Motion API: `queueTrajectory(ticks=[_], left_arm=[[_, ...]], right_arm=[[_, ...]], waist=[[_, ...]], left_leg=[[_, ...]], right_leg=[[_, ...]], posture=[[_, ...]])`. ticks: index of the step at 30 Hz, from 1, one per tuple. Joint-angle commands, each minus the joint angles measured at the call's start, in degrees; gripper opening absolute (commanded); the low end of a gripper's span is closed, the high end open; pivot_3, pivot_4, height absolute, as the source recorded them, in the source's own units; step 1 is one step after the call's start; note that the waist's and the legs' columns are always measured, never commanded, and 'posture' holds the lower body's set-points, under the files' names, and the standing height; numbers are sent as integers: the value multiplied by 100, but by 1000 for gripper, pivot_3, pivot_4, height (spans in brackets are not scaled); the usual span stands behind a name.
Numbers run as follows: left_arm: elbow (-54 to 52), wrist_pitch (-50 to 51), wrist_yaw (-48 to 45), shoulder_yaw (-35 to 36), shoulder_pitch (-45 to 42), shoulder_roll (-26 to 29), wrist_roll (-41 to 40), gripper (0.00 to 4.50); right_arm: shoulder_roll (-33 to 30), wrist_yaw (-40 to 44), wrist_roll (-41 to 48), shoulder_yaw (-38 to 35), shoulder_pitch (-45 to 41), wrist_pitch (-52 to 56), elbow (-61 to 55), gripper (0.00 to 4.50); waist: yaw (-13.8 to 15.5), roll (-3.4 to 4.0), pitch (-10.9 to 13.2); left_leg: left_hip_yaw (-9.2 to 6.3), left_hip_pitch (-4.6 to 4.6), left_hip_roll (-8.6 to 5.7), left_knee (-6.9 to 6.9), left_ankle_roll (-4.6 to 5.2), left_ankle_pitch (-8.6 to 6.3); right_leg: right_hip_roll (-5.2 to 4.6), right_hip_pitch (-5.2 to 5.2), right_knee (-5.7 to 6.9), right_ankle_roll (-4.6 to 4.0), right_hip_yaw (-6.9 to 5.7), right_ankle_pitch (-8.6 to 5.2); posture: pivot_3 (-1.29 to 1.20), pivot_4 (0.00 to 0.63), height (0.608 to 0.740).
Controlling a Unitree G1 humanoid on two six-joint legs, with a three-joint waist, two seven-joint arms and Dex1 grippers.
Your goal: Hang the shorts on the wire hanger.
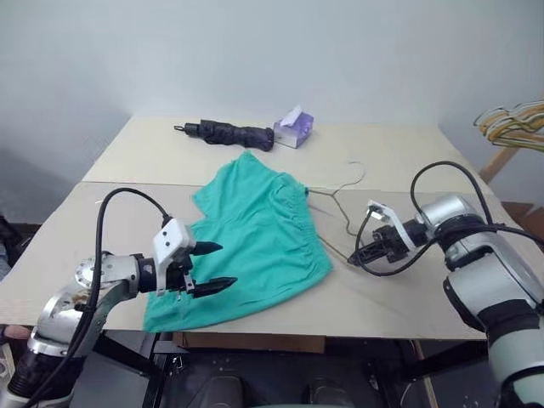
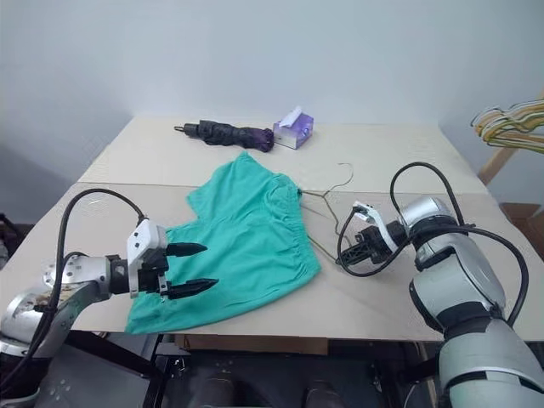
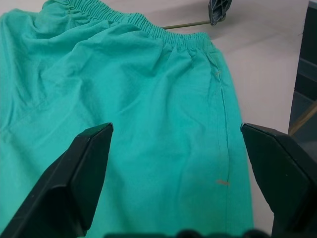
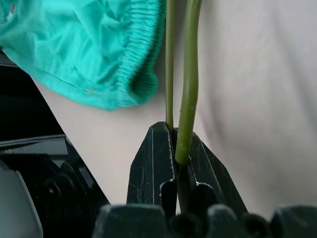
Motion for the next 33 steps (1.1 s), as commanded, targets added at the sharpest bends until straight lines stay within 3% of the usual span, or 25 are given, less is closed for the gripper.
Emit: queueTrajectory(ticks=[1,5,13,17,21,24,30,33], left_arm=[[-180,-51,38,184,-3,32,-62,4467],[-108,-88,22,229,8,42,-63,4467],[239,-149,-565,810,-460,325,-531,4467],[804,-448,-630,1539,-1560,450,-858,4467],[1420,-486,-760,1679,-2603,619,-947,4467],[2223,-802,-1190,1331,-3415,855,-590,4467],[4005,-1436,-2518,-61,-5062,900,499,4467],[4865,-2353,-3054,-942,-5658,840,1531,4467]], right_arm=[[-54,-5,-37,-629,-75,-259,-21,0],[-77,-461,60,-1351,198,-769,-581,0],[-135,-1492,-78,-2052,1556,-1935,-3698,0],[-172,-1841,-470,-1942,1695,-2734,-4471,0],[-171,-1869,-713,-1876,1555,-3128,-4623,0],[-65,-1862,-813,-1838,1321,-3192,-4666,0],[40,-1817,-1069,-1609,1165,-3097,-4942,0],[56,-1749,-1098,-1538,1195,-3022,-5134,0]], waist=[[49,0,0],[76,0,0],[51,2,-1],[-18,2,-1],[-99,0,-2],[-153,0,-2],[-254,0,-2],[-261,0,-2]], left_leg=[[0,-2,0,0,0,0],[1,-4,0,1,0,0],[2,-58,0,8,-2,1],[-3,-73,0,14,-2,2],[-4,-70,-2,16,-3,2],[-4,-69,-2,17,-2,2],[-6,-66,-2,17,-5,5],[-6,-72,-2,18,-6,5]], right_leg=[[0,-3,2,0,0,0],[0,-9,6,0,0,0],[1,-74,30,-1,4,0],[1,-82,29,-1,-2,1],[-1,-69,18,0,-2,1],[0,-70,23,-1,-3,1],[2,-67,27,-1,-4,1],[3,-73,26,-1,-3,1]], posture=[[248,0,740],[229,0,740],[161,0,740],[141,0,740],[138,0,740],[135,0,740],[149,0,740],[140,0,740]])
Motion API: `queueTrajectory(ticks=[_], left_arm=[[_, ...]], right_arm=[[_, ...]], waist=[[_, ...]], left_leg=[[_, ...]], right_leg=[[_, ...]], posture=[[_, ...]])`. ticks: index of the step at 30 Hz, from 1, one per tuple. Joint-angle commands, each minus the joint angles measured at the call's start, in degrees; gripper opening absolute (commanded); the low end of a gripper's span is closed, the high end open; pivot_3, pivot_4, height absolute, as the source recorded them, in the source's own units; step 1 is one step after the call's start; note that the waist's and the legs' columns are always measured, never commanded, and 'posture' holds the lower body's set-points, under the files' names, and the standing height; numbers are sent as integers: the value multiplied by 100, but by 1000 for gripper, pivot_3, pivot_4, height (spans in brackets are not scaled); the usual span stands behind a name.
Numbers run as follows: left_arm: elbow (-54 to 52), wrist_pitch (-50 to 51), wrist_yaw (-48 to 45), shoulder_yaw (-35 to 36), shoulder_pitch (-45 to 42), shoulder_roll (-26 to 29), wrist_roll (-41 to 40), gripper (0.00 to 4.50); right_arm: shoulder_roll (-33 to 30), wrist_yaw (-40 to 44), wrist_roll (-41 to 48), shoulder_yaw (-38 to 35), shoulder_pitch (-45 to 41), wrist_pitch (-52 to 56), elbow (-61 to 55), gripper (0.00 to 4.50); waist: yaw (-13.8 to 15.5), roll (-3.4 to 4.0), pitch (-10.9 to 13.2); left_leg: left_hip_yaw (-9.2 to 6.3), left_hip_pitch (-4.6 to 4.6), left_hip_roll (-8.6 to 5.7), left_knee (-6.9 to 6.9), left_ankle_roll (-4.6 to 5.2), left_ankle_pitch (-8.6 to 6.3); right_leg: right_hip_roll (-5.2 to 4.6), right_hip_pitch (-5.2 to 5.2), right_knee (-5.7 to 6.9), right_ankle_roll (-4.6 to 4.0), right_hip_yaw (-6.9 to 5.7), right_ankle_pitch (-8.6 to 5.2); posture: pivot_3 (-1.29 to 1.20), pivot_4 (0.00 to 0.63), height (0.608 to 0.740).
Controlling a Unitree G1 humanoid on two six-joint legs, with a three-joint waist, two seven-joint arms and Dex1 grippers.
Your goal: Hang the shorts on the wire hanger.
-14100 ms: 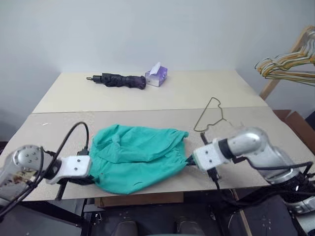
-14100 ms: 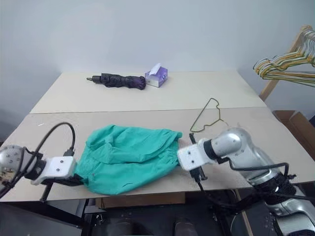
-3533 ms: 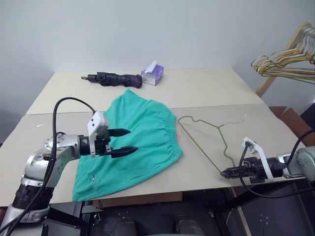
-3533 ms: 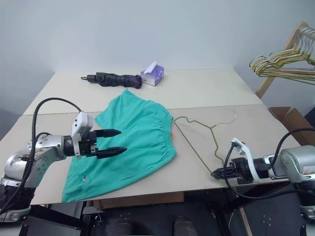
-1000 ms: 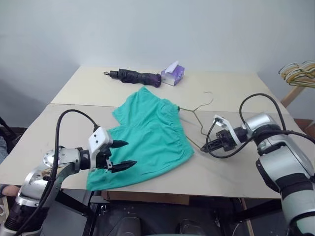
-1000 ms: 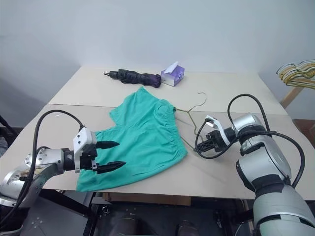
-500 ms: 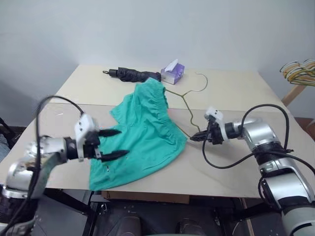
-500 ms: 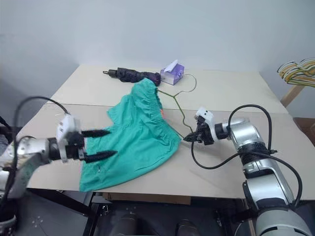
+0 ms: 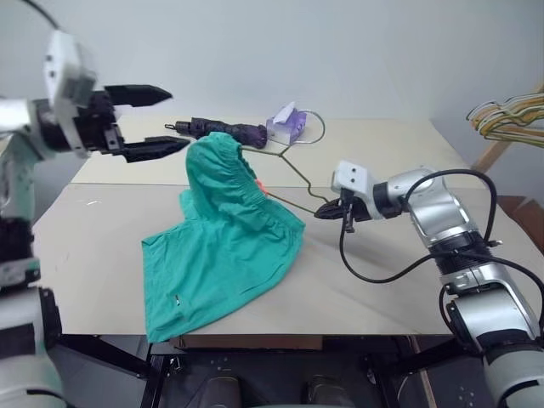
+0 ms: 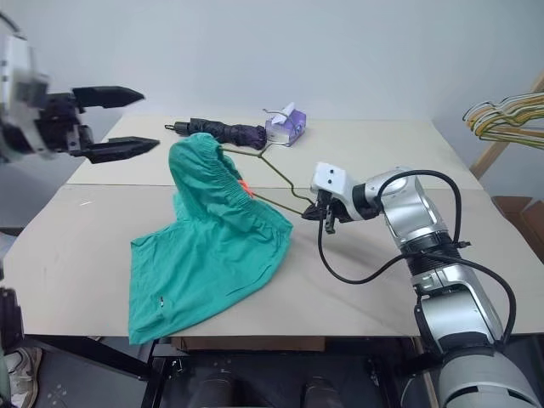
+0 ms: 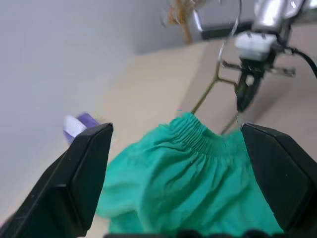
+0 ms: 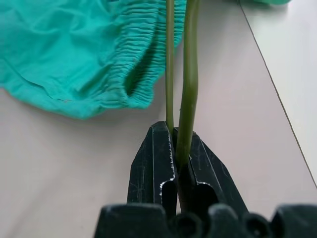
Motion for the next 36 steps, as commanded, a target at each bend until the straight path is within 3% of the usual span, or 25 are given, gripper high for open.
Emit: queueTrajectory(ticks=[1,5,14,18,30,36], left_arm=[[930,-844,-661,-743,-676,-137,927,4467],[1873,-1062,-1089,-1112,-1341,-509,970,4467],[2810,-1288,-1089,-2207,-1839,-695,726,4467],[2929,-1274,-1089,-2595,-1879,-673,470,3598],[2945,-1455,-1089,-3376,-1846,-439,-44,156],[3115,-1772,-1089,-3148,-1832,-487,139,112]], right_arm=[[-19,38,-35,-10,-108,5,-417,0],[57,-43,-53,67,-103,322,-623,0],[65,-42,-148,298,93,790,-1281,0],[101,-30,-128,345,108,962,-1474,0],[170,-112,-142,381,34,1029,-1378,0],[296,-317,32,119,148,705,-1392,0]], waist=[[-6,0,0],[-18,0,0],[-207,0,1],[-299,0,1],[-304,0,1],[-312,0,1]], left_leg=[[0,0,0,0,0,0],[0,-4,1,4,0,0],[-4,-10,2,8,2,-1],[-5,-13,2,12,2,-1],[-8,-12,2,15,3,-1],[-8,-13,3,17,4,-2]], right_leg=[[0,-1,0,0,0,0],[0,-2,3,0,-1,0],[0,-8,8,1,2,-1],[-1,-9,9,1,2,-1],[-1,-8,10,2,2,-1],[-1,-8,11,2,2,-1]], posture=[[137,0,740],[113,0,740],[70,0,740],[69,0,740],[82,0,740],[85,0,740]])
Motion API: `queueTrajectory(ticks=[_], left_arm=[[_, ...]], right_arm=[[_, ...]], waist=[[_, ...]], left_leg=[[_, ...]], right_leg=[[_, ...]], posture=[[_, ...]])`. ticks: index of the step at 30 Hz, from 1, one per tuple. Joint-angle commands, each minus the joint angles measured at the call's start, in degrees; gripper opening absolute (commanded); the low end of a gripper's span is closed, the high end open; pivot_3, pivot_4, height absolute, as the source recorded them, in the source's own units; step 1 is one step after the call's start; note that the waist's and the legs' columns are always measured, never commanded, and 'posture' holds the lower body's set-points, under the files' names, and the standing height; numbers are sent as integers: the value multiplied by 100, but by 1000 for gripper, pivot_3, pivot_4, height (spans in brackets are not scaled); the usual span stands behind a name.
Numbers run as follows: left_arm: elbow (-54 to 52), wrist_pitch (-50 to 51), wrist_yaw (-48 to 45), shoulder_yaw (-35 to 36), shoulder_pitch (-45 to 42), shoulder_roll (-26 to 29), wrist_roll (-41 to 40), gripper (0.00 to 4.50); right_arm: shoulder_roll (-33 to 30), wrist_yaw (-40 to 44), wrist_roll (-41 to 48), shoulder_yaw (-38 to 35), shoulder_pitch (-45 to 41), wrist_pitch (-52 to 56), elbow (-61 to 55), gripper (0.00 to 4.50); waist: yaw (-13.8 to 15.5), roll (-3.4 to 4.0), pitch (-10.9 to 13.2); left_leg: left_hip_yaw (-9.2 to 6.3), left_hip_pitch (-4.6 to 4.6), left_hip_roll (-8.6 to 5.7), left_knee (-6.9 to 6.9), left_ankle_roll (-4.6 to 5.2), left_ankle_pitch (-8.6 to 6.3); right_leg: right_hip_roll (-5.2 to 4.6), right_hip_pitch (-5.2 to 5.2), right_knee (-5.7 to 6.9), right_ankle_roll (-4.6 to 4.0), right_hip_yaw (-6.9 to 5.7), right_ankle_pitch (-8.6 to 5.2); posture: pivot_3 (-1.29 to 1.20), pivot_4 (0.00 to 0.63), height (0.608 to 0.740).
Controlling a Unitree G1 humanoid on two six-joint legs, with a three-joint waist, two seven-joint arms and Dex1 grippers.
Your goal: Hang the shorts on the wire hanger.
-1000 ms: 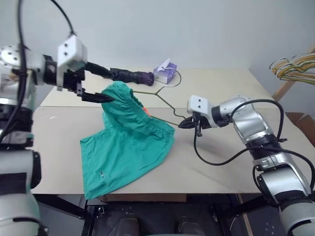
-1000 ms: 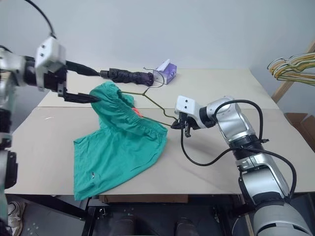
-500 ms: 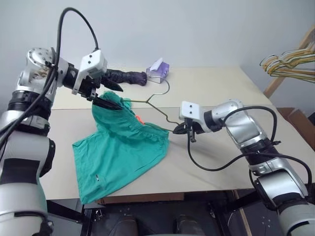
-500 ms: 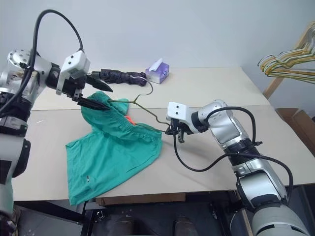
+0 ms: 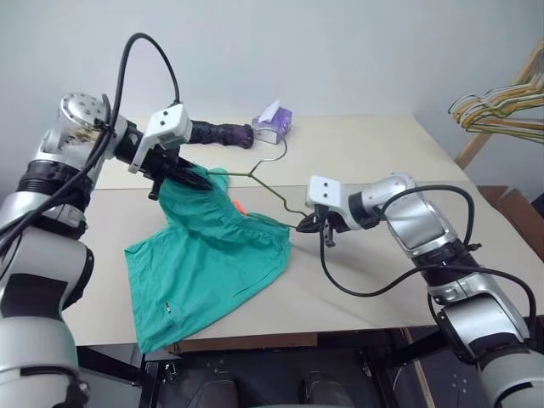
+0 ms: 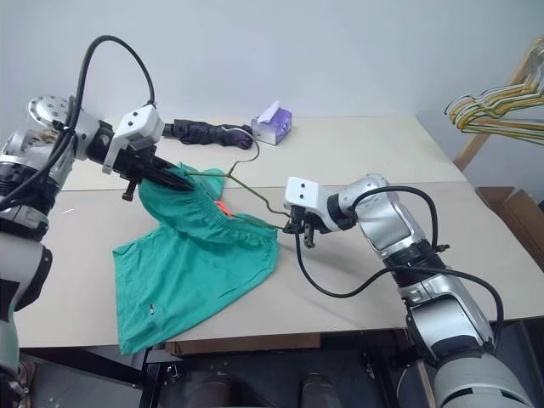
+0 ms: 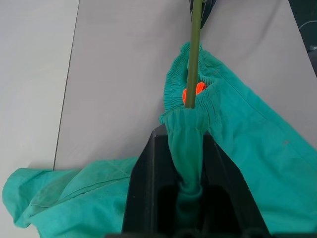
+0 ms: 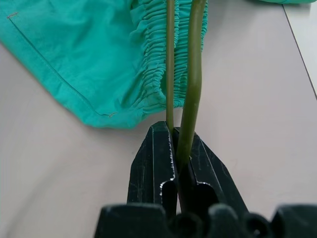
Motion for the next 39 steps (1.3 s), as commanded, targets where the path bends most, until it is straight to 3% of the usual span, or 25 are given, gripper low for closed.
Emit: queueTrajectory(ticks=[1,3,4,9,15,21,28,36,39], left_arm=[[247,-284,-17,354,-203,2,207,112],[359,-416,-17,462,-214,-52,372,112],[386,-476,-17,510,-205,-58,413,112],[551,-647,-17,752,-192,-80,612,112],[810,-804,-17,1072,-193,-187,979,112],[1088,-886,200,1653,-325,-355,1379,112],[1111,-814,-17,2058,-330,-416,1495,112],[980,-762,-17,2131,-265,-414,1528,112],[907,-719,-17,2144,-248,-406,1512,112]], right_arm=[[124,-262,217,-425,-4,-473,-186,0],[163,-410,220,-529,54,-575,-184,0],[185,-507,227,-603,63,-552,-169,646],[145,-865,556,-1247,6,-193,-23,2180],[-128,-1344,898,-1975,363,524,-639,4146],[-222,-1466,1650,-2358,1148,1936,-1374,4146],[883,-2033,2019,-1919,1922,2123,-1489,4146],[1710,-2603,1836,-1435,1769,1713,-834,4146],[1817,-2655,1911,-1517,1615,1740,-532,3196]], waist=[[-1,0,0],[8,0,0],[6,0,0],[10,0,0],[16,0,0],[16,-2,-1],[-59,-3,-2],[-23,-5,-3],[5,-4,-3]], left_leg=[[0,0,0,0,0,0],[0,0,0,0,0,0],[0,0,0,0,0,0],[0,-2,0,2,0,0],[0,-1,0,3,0,0],[-1,1,0,4,1,0],[-1,7,0,6,3,-1],[-6,-1,-1,9,3,-1],[-8,1,0,10,3,-1]], right_leg=[[0,0,0,0,0,0],[0,0,0,0,-1,0],[0,1,-1,0,-1,0],[0,2,0,0,-1,0],[-1,2,0,0,-2,0],[-1,6,1,0,-2,0],[1,8,7,0,2,0],[-1,8,3,1,-2,0],[0,9,6,1,-4,0]], posture=[[85,0,740],[86,0,740],[86,0,740],[84,0,740],[79,0,740],[78,0,740],[77,0,740],[94,0,740],[105,0,740]])
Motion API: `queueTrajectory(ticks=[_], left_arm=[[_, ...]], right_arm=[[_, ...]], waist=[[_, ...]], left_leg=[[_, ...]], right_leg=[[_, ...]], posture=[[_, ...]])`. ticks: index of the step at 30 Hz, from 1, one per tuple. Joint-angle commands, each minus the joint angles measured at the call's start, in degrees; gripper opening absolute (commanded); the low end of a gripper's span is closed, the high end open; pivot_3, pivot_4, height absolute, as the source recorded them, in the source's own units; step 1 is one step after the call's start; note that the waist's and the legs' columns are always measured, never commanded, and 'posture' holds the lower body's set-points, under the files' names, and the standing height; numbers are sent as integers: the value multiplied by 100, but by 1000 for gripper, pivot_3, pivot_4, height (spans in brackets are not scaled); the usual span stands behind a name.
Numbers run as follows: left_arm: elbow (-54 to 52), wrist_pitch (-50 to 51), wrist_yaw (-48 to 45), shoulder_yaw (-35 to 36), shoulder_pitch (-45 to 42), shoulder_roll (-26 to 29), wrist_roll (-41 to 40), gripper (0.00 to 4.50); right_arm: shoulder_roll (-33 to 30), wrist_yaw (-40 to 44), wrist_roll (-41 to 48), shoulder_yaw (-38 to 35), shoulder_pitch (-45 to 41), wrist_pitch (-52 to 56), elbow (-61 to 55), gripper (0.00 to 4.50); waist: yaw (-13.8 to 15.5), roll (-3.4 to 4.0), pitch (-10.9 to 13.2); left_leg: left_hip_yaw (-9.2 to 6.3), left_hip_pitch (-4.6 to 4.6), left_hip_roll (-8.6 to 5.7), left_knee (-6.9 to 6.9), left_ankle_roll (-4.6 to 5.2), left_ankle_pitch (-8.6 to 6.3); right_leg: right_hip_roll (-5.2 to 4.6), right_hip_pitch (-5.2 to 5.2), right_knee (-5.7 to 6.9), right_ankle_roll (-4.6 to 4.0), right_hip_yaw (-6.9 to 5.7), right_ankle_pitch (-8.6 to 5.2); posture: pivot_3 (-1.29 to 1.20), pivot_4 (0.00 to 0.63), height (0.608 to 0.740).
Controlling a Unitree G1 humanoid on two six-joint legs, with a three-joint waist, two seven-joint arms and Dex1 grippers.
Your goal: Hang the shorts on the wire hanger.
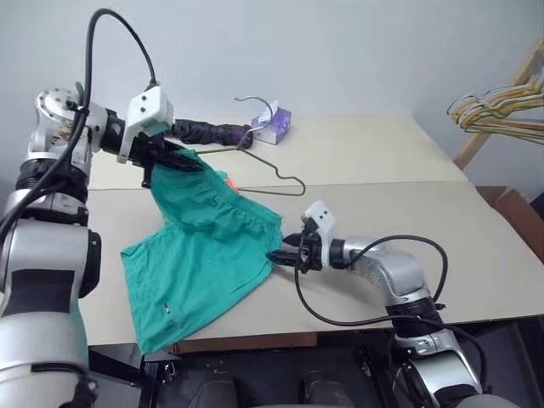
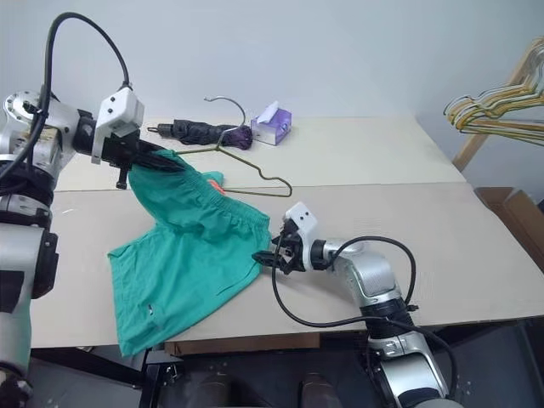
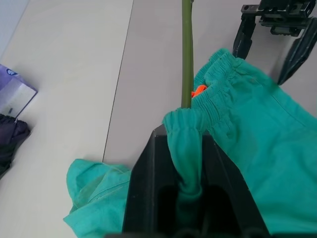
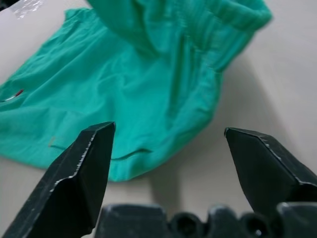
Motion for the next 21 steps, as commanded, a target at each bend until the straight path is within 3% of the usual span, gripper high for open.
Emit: queueTrajectory(ticks=[1,9,16,21], left_arm=[[-256,69,-21,153,-97,57,-82,112],[-347,159,-21,224,-61,84,-118,112],[-827,402,-21,49,133,245,-522,112],[-1453,576,-21,-311,488,739,-1060,112]], right_arm=[[93,-68,138,-190,-296,-109,193,2907],[240,-267,117,-294,-409,-149,454,73],[212,-792,-12,-622,-529,-364,719,27],[-141,-680,220,-1075,-565,-304,763,27]], waist=[[8,0,0],[7,0,0],[9,0,0],[8,0,0]], left_leg=[[-1,0,0,0,0,0],[-1,0,0,0,0,0],[-2,-1,0,0,0,0],[-2,-2,0,-1,1,-1]], right_leg=[[0,0,0,0,0,0],[1,0,1,0,0,0],[0,-1,1,0,1,0],[0,-2,0,0,2,0]], posture=[[105,0,740],[111,0,740],[114,0,740],[100,0,740]])
